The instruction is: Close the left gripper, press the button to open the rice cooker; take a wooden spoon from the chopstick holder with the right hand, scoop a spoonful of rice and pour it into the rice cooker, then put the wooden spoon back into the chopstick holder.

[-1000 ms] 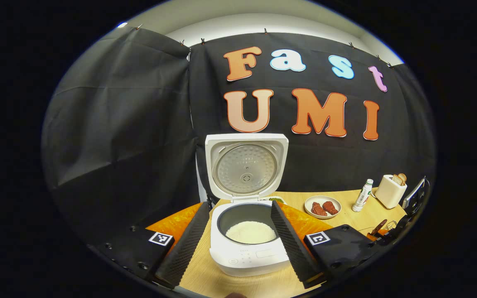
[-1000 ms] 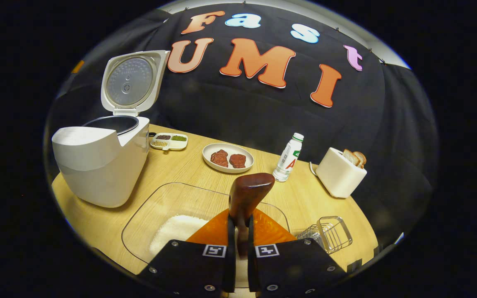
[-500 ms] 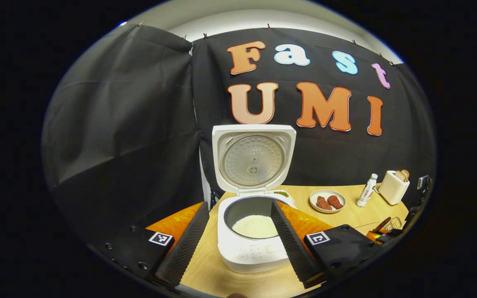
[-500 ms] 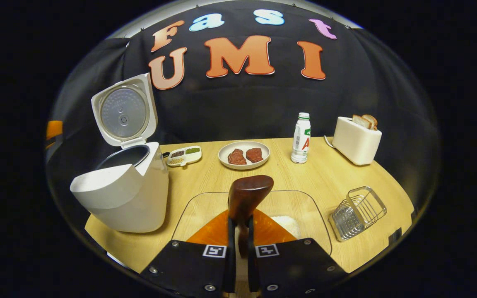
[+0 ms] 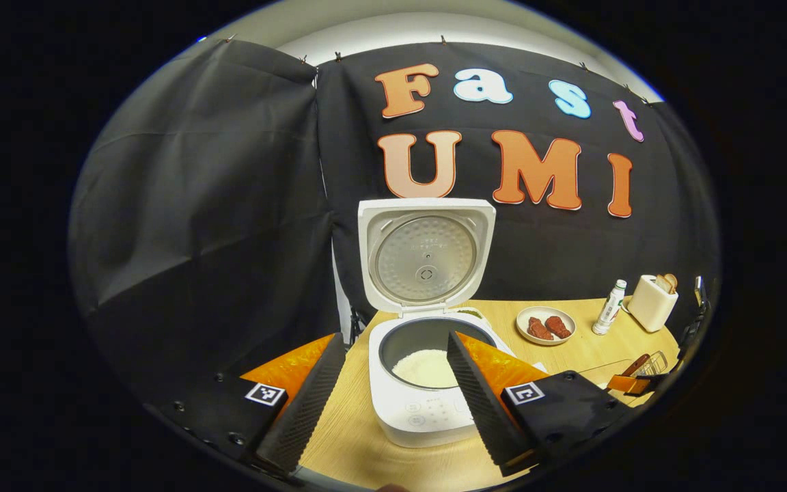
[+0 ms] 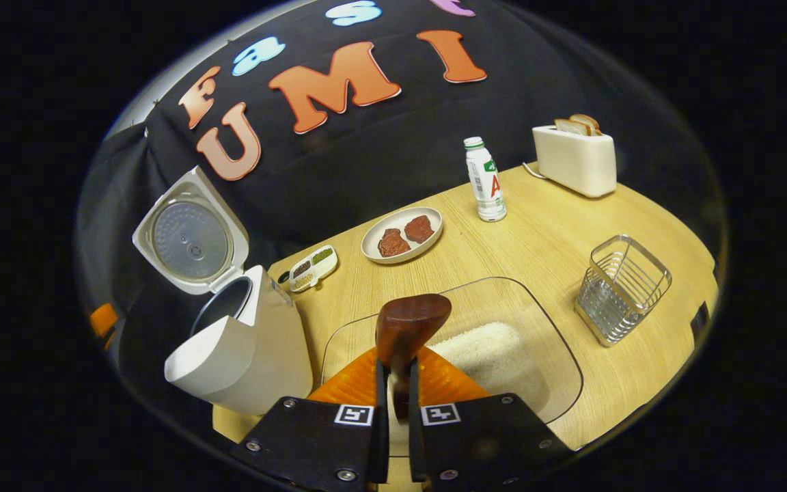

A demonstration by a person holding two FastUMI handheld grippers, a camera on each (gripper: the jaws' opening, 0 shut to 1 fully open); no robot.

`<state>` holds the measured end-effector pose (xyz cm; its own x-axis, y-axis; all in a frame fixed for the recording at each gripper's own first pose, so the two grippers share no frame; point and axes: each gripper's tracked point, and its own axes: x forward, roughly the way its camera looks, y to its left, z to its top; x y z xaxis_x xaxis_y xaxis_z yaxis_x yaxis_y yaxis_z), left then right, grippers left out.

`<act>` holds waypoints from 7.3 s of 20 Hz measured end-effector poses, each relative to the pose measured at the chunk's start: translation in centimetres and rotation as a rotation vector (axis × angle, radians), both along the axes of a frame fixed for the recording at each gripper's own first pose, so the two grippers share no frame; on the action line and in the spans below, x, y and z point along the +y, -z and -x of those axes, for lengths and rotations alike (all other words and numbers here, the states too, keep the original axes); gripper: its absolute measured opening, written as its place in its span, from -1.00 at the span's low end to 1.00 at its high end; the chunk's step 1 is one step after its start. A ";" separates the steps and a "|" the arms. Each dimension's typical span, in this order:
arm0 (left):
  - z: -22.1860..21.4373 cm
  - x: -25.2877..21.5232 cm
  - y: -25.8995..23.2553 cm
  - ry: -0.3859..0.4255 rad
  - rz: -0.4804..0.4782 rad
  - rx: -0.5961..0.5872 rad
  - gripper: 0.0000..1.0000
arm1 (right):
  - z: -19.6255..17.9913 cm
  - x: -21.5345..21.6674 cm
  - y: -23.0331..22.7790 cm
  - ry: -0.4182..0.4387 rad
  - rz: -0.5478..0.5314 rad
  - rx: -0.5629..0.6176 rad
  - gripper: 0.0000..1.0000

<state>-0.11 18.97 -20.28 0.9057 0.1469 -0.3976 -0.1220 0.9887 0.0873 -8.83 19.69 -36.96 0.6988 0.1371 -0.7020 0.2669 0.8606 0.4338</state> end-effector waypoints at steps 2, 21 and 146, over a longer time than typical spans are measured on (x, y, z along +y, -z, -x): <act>-0.1 0.3 0.0 0.000 0.001 0.000 1.00 | 0.1 0.1 0.2 0.031 -0.065 0.019 -0.77; -0.8 -3.0 -0.8 0.037 0.011 0.001 1.00 | 0.0 -7.1 -0.3 0.302 -0.551 -0.013 -0.78; 0.8 -13.2 -1.5 0.040 -0.071 -0.010 1.00 | -9.4 -16.7 -13.9 -0.259 0.352 -0.408 -0.79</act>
